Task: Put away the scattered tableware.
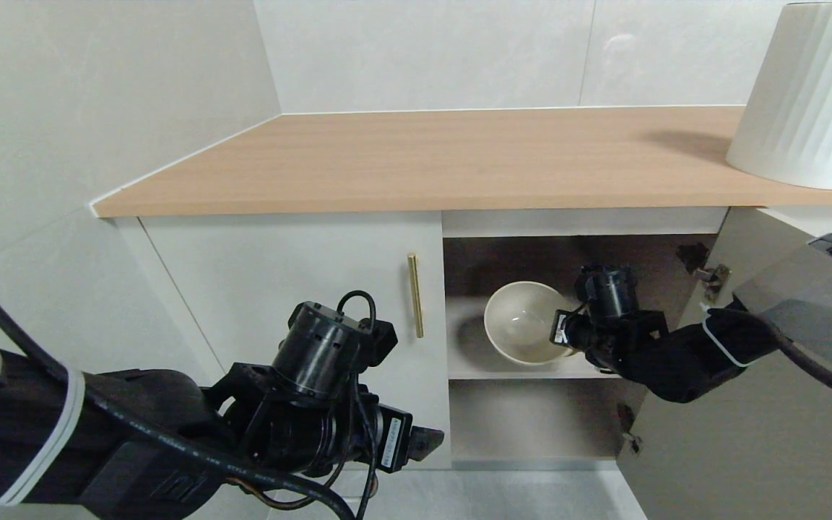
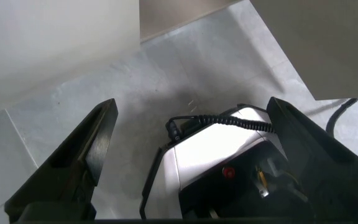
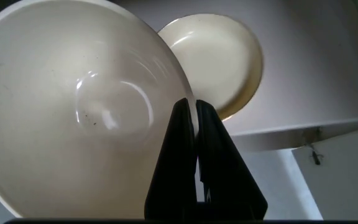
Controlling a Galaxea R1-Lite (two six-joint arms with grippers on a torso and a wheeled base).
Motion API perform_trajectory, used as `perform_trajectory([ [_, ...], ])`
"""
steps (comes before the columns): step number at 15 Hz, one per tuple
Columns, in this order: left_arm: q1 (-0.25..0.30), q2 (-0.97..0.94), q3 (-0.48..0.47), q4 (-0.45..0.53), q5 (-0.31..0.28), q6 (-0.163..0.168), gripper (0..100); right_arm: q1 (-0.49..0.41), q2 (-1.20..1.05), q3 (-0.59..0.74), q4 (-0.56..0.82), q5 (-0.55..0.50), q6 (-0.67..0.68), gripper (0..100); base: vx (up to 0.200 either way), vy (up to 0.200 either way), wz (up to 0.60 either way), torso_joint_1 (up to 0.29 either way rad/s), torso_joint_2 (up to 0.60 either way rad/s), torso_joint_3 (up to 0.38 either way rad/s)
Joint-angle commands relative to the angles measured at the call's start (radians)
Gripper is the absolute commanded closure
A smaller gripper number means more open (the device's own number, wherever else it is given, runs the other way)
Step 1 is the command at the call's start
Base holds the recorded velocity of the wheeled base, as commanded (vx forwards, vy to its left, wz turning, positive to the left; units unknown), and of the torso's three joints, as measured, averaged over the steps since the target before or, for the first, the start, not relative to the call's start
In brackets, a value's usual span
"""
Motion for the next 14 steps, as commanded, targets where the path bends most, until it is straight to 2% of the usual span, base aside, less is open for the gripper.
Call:
perform_trajectory([
  [1, 0.0, -0.001, 0.0, -0.001, 0.0, 0.0, 0, -0.026, 0.034, -0.024, -0.001, -0.001, 0.0, 100, 0.0, 0.0, 0.0, 0.0, 0.0, 0.0],
  [6, 0.0, -0.002, -0.001, -0.001, 0.0, 0.0, 0, -0.089, 0.064, -0.072, 0.005, 0.0, -0.003, 100, 0.0, 0.0, 0.0, 0.0, 0.0, 0.0],
  [14, 0.0, -0.001, 0.0, -0.001, 0.0, 0.0, 0, -0.126, 0.118, -0.112, 0.02, 0.002, -0.009, 100, 0.0, 0.0, 0.0, 0.0, 0.0, 0.0],
])
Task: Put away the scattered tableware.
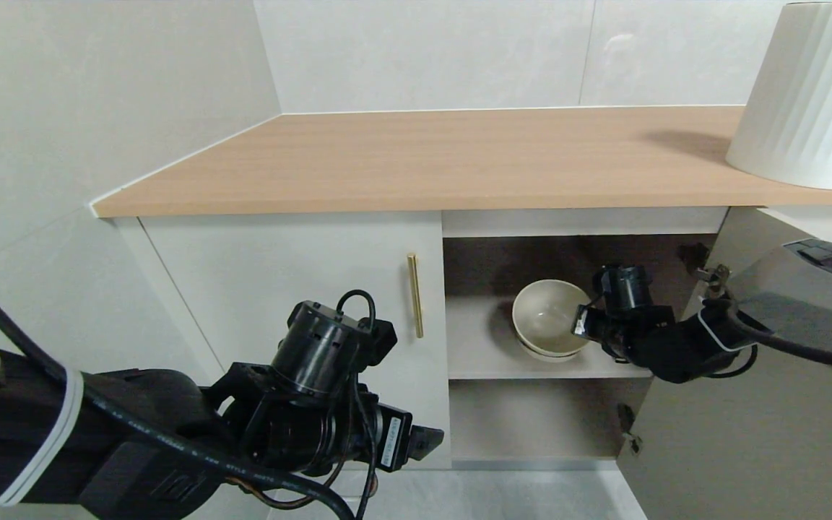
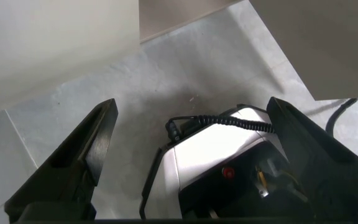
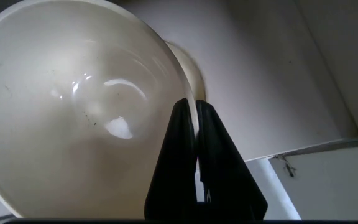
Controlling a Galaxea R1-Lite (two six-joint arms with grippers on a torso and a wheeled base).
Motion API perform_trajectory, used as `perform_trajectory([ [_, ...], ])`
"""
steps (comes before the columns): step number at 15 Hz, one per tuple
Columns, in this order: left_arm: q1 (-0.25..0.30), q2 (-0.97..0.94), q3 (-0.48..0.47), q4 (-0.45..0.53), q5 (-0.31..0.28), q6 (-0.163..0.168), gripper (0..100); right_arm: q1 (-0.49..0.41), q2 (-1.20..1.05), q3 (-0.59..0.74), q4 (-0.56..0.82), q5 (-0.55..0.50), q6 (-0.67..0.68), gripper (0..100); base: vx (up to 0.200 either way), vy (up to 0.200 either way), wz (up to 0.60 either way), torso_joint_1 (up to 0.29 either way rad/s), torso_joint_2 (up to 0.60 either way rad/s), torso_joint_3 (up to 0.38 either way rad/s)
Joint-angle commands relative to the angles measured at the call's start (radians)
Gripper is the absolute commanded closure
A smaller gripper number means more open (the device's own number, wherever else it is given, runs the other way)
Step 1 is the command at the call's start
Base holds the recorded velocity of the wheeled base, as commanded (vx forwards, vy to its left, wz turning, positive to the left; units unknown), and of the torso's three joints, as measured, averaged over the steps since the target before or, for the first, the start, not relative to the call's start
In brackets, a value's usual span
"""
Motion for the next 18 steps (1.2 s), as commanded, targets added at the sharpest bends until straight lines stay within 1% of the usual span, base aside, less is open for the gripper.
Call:
perform_trajectory([
  [1, 0.0, 0.001, 0.001, -0.001, 0.0, 0.0, 0, -0.006, 0.015, -0.006, 0.001, 0.001, 0.0, 100, 0.0, 0.0, 0.0, 0.0, 0.0, 0.0],
  [12, 0.0, 0.001, 0.001, -0.003, 0.0, 0.0, 0, -0.015, 0.047, -0.03, 0.001, -0.003, 0.0, 100, 0.0, 0.0, 0.0, 0.0, 0.0, 0.0],
  [13, 0.0, 0.001, -0.001, -0.003, 0.0, -0.002, 0, -0.014, 0.049, -0.03, 0.001, -0.001, 0.0, 0, 0.0, 0.0, 0.0, 0.0, 0.0, 0.0],
  [18, 0.0, -0.001, -0.001, -0.003, 0.002, -0.002, 0, -0.014, 0.041, -0.027, 0.001, 0.002, 0.0, 0, 0.0, 0.0, 0.0, 0.0, 0.0, 0.0],
])
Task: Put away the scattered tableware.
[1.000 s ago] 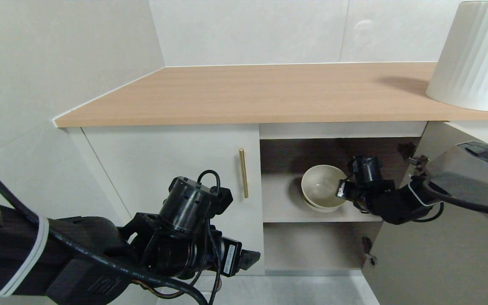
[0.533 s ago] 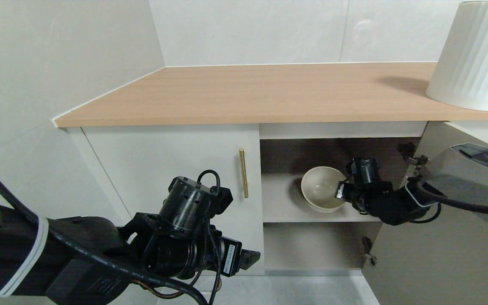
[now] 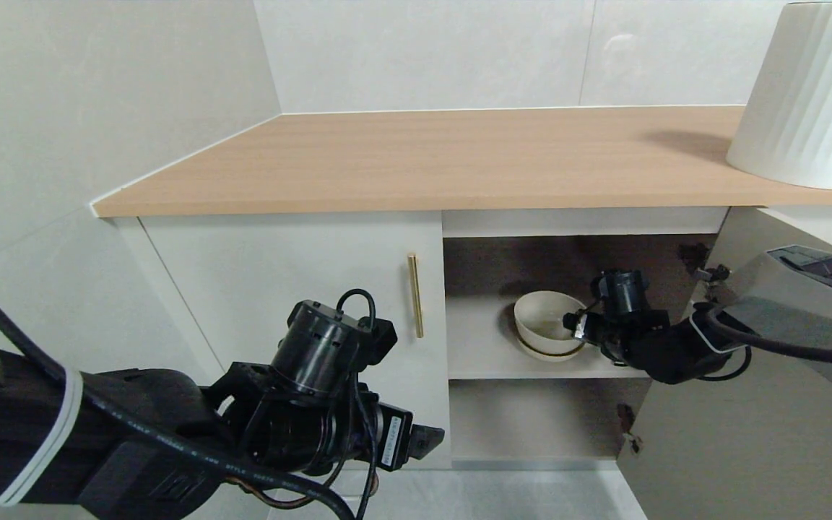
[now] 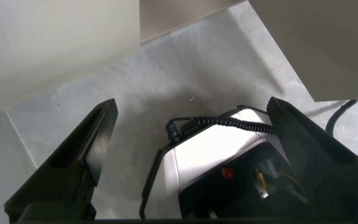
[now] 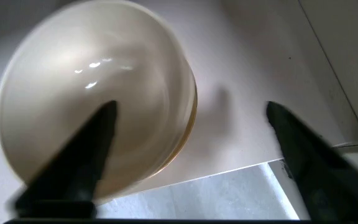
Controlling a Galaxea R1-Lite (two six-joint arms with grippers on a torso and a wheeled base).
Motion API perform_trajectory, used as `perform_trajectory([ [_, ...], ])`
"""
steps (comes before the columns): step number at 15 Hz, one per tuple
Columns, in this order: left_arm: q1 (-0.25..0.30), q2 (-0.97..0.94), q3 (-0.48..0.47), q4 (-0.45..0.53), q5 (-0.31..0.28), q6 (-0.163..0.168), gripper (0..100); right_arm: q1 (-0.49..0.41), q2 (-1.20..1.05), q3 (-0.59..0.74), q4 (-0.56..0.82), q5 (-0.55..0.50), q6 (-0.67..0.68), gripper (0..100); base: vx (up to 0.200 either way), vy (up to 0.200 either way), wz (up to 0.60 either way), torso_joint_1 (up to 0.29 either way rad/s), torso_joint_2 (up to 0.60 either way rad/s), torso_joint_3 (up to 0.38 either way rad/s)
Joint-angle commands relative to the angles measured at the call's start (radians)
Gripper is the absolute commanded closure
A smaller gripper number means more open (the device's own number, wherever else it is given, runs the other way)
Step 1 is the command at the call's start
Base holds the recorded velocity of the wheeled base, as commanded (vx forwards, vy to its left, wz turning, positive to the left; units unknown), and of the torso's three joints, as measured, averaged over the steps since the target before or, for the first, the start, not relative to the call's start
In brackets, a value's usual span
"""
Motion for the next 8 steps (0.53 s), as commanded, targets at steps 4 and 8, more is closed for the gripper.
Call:
perform_trajectory([
  [4, 0.011, -0.036, -0.006, -0.005, 0.019, -0.019, 0, 0.001, -0.061, 0.022, 0.03, 0.002, 0.0, 0, 0.0, 0.0, 0.0, 0.0, 0.0, 0.0],
  [8, 0.126, -0.234, -0.012, 0.003, 0.014, -0.028, 0, 0.059, -0.347, 0.108, 0.266, 0.08, 0.014, 0, 0.0, 0.0, 0.0, 0.0, 0.0, 0.0],
])
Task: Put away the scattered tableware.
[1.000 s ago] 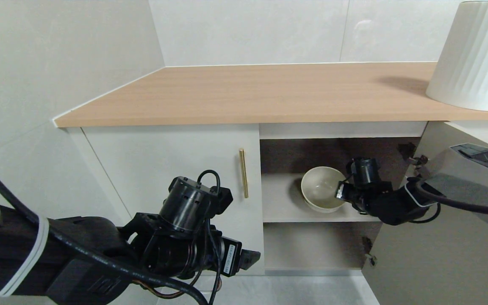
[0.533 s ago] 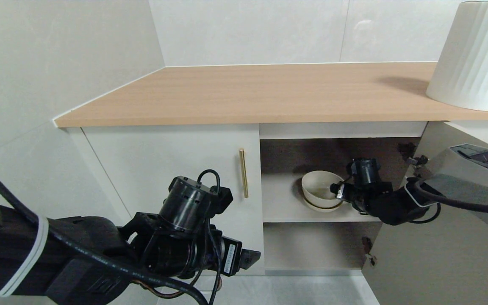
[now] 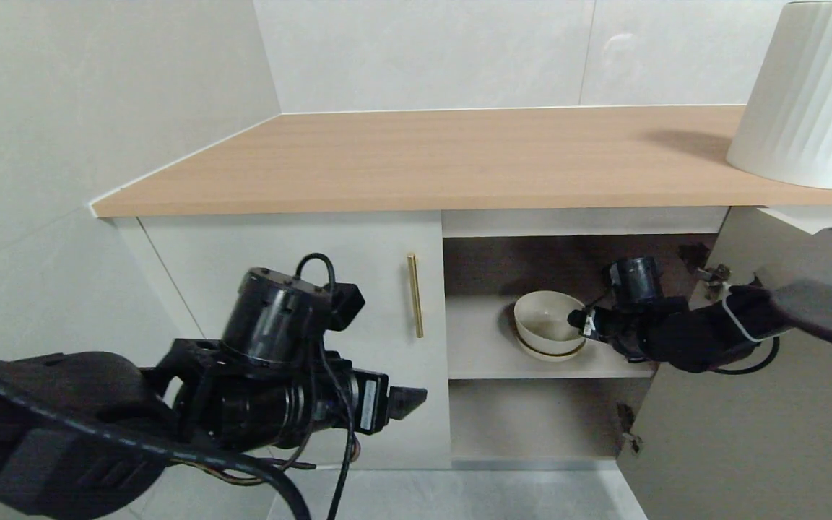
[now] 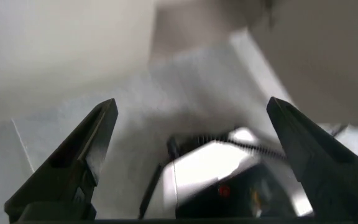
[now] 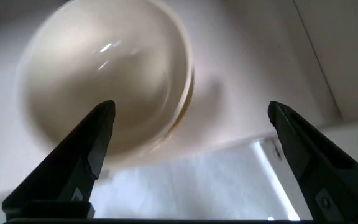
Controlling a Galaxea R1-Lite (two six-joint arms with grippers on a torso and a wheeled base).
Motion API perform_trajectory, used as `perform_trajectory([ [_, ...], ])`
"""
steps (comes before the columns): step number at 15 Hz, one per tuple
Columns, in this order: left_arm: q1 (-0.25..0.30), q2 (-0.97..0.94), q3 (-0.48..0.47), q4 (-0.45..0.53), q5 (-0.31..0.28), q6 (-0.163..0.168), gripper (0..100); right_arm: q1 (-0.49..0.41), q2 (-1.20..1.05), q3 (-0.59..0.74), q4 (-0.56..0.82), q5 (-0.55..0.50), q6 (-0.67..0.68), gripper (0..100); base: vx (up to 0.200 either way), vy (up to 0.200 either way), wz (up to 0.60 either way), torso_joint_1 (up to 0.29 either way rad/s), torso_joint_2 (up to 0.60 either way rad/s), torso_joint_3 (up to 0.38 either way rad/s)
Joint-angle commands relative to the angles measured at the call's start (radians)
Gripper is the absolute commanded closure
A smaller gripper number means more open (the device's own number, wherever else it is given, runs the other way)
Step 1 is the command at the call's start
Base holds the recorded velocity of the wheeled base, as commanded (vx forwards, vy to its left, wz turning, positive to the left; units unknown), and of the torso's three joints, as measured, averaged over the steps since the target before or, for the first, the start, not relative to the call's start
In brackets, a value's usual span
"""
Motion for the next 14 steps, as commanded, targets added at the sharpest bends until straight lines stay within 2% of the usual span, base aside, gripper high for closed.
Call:
perform_trajectory([
  [1, 0.08, -0.185, 0.003, 0.009, -0.005, -0.001, 0, 0.057, -0.286, 0.077, 0.159, 0.08, 0.021, 0, 0.0, 0.0, 0.0, 0.0, 0.0, 0.0],
  [3, 0.101, -0.283, 0.026, 0.048, -0.007, -0.003, 0, 0.087, -0.404, 0.117, 0.239, 0.102, 0.047, 0, 0.0, 0.0, 0.0, 0.0, 0.0, 0.0],
  [5, 0.103, -0.426, 0.065, 0.127, -0.022, -0.009, 0, 0.108, -0.588, 0.201, 0.343, 0.108, 0.051, 0, 0.0, 0.0, 0.0, 0.0, 0.0, 0.0],
  [7, 0.103, -0.534, 0.089, 0.16, -0.053, -0.061, 0, 0.136, -0.726, 0.306, 0.358, 0.108, 0.047, 0, 0.0, 0.0, 0.0, 0.0, 0.0, 0.0],
  [9, 0.108, -0.571, 0.092, 0.169, -0.079, -0.069, 0, 0.159, -0.802, 0.355, 0.368, 0.102, 0.045, 0, 0.0, 0.0, 0.0, 0.0, 0.0, 0.0],
  [10, 0.135, -0.584, 0.105, 0.169, -0.088, -0.081, 0, 0.163, -0.846, 0.372, 0.403, 0.102, 0.048, 0, 0.0, 0.0, 0.0, 0.0, 0.0, 0.0],
  [11, 0.183, -0.574, 0.119, 0.166, -0.128, -0.09, 0, 0.188, -0.883, 0.376, 0.446, 0.112, 0.05, 0, 0.0, 0.0, 0.0, 0.0, 0.0, 0.0],
  [14, 0.195, -0.57, 0.123, 0.163, -0.175, -0.09, 0, 0.234, -0.929, 0.389, 0.477, 0.116, 0.044, 0, 0.0, 0.0, 0.0, 0.0, 0.0, 0.0],
])
